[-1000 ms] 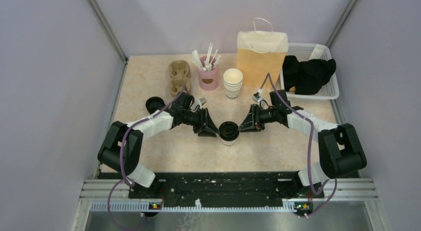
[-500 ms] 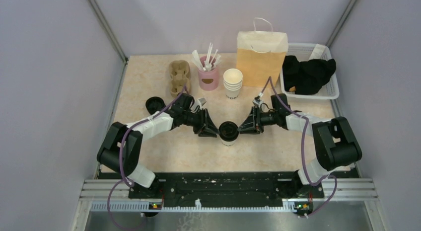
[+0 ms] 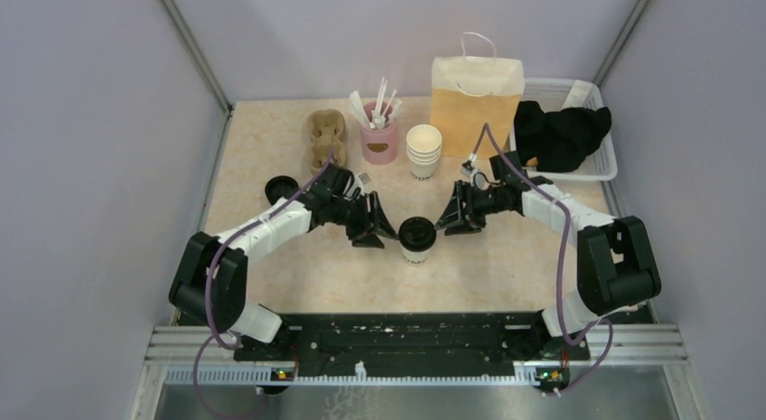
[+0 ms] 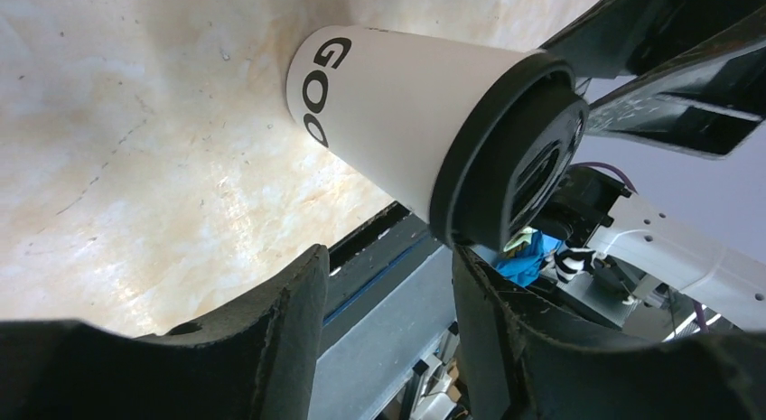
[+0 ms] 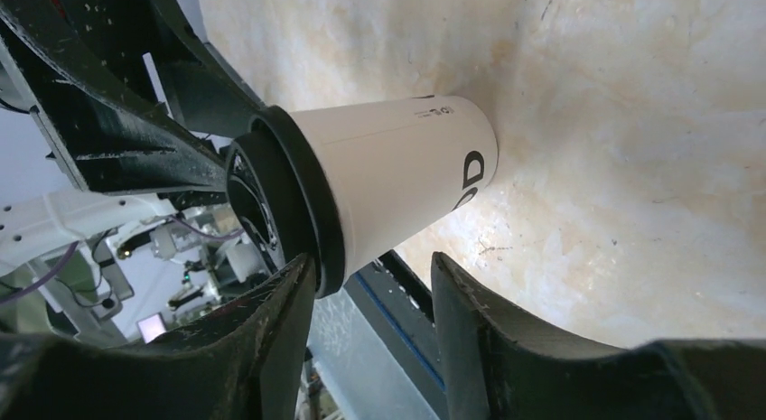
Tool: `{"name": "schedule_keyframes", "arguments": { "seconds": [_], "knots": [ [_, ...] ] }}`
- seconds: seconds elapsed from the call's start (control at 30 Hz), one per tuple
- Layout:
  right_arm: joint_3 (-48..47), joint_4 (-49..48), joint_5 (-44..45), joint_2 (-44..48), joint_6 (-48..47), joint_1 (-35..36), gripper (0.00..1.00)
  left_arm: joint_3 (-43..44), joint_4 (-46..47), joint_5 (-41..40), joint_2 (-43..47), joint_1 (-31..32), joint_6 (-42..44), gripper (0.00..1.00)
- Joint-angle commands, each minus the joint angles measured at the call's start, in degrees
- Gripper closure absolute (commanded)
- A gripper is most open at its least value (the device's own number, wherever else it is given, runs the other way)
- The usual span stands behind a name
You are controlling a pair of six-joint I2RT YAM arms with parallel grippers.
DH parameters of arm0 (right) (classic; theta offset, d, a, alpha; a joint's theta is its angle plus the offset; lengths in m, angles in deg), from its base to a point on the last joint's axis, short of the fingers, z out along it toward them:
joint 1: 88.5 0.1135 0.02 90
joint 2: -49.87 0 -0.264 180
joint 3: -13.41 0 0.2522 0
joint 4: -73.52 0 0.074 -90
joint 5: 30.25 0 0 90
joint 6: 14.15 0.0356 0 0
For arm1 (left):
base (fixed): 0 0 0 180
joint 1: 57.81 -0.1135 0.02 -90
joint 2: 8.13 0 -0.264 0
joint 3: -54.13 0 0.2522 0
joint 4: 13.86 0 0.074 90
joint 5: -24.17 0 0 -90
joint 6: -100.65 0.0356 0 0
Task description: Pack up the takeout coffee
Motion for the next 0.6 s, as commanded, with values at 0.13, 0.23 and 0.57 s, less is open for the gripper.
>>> {"name": "schedule_keyframes", "arguments": {
  "seconds": [0.13,0.23,0.57],
  "knots": [
    [-5.07,6.86,1.61,3.84,-5.02,-0.32,0.45,5.28,-6.97,-2.77,3.81,-0.06,4.53,0.33],
    [-4.90,8.30,1.18,4.38,-5.37,-0.32,0.43,7.14,-5.26,-1.32,3.04,-0.09,5.88,0.22],
    [4.74,-4.01,-2.99,9.84,8.28,6.88,0.25,14.71,2.93,6.61,-9.03,1.33,7.94,0.15]
  ]
}}
